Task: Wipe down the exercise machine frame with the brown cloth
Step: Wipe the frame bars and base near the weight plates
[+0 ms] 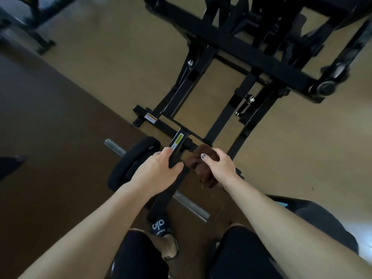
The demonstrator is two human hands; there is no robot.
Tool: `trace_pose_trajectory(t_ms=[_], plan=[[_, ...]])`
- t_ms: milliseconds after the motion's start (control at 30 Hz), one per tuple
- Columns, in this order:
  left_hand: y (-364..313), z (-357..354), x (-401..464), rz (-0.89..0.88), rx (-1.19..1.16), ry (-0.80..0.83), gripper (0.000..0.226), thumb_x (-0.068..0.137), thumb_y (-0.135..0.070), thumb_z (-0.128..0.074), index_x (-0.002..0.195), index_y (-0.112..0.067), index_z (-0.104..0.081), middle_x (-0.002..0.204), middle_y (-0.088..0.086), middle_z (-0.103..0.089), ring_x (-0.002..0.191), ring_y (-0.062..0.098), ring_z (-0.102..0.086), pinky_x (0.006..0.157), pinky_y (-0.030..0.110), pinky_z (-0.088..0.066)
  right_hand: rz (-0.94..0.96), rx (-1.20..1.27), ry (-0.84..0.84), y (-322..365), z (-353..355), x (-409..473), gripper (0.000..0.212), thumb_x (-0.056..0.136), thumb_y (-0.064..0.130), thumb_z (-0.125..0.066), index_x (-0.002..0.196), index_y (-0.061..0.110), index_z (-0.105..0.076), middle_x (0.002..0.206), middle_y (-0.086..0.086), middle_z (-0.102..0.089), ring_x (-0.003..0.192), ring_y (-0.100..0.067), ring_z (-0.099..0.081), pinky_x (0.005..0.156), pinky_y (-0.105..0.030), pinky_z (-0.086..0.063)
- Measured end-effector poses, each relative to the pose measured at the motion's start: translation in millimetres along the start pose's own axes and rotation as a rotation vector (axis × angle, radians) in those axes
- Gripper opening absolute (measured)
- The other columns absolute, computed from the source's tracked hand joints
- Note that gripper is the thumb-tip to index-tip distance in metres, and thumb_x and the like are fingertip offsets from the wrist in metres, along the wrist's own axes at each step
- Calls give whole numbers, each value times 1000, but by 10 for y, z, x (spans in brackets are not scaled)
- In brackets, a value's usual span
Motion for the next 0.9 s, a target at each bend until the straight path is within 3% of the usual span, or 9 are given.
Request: trace_pose_trajectory(t_ms=[100,233,300,400,500,533,600,667,900], plan=[[-286,373,-384,29,-111,21,64,101,-54,-50,157,-31,-28,146,2,-54,122,19,-57,89,29,-45,47,92,89,654,92,-573,35,96,43,-69,126,26,-67,120,2,-70,113,-22,-65,103,-47,-53],[-612,825,-812,24,-242,13,72,99,-44,-57,160,-33,-22,132,-3,-57,86,-1,-55,65,14,-39,22,298,200,1325,178,-1192,33,95,44,-71,122,25,-69,119,0,-71,111,-21,-68,101,-47,-56],[-703,1064,-953,11,-314,-8,75,96,-41,-61,160,-35,-21,134,-5,-54,93,2,-57,64,10,-36,-23,410,243,1574,196,-1414,31,95,45,-70,119,26,-70,117,-3,-74,109,-23,-70,98,-48,-58],[-719,1364,-1071,14,-468,-12,69,91,-35,-67,150,-38,-32,122,-8,-60,98,4,-61,67,14,-46,-56,536,284,1901,156,-1612,27,95,43,-70,115,24,-72,111,-2,-77,104,-24,-74,94,-50,-60],[-657,1640,-1049,20,-569,10,48,86,-29,-73,127,-34,-48,107,-7,-64,92,5,-64,58,10,-49,-63,552,275,2165,29,-1669,31,95,44,-67,116,22,-72,111,-5,-77,104,-26,-74,95,-51,-59],[-600,1733,-1007,20,-594,23,43,85,-28,-74,121,-33,-50,105,-6,-64,92,6,-65,60,12,-51,-73,553,268,2241,-47,-1667,34,94,46,-66,116,21,-72,112,-6,-77,106,-27,-74,96,-51,-59],[-421,1912,-904,28,-640,68,37,84,-24,-76,114,-31,-55,109,-1,-67,99,13,-67,81,29,-60,-90,546,249,2401,-226,-1641,37,94,48,-65,117,21,-71,112,-6,-77,106,-26,-73,97,-49,-58],[-171,2105,-798,51,-666,125,32,83,-22,-77,110,-29,-61,110,3,-69,104,19,-68,96,43,-58,-112,531,223,2563,-469,-1616,38,95,52,-63,119,23,-69,112,-4,-76,105,-23,-74,94,-45,-60],[532,2713,-546,62,-584,316,32,83,-15,-77,109,-29,-66,108,1,-72,101,18,-71,93,39,-60,-231,611,78,2957,-1282,-1656,46,82,62,-68,117,31,-69,115,0,-74,109,-23,-70,96,-47,-59]])
Point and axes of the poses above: each hand's wrist, its own x-axis towards the middle knuckle, its own z-axis out of the back of the hand, y = z × x, the point moved 9 cm from there along x, towards the middle knuckle
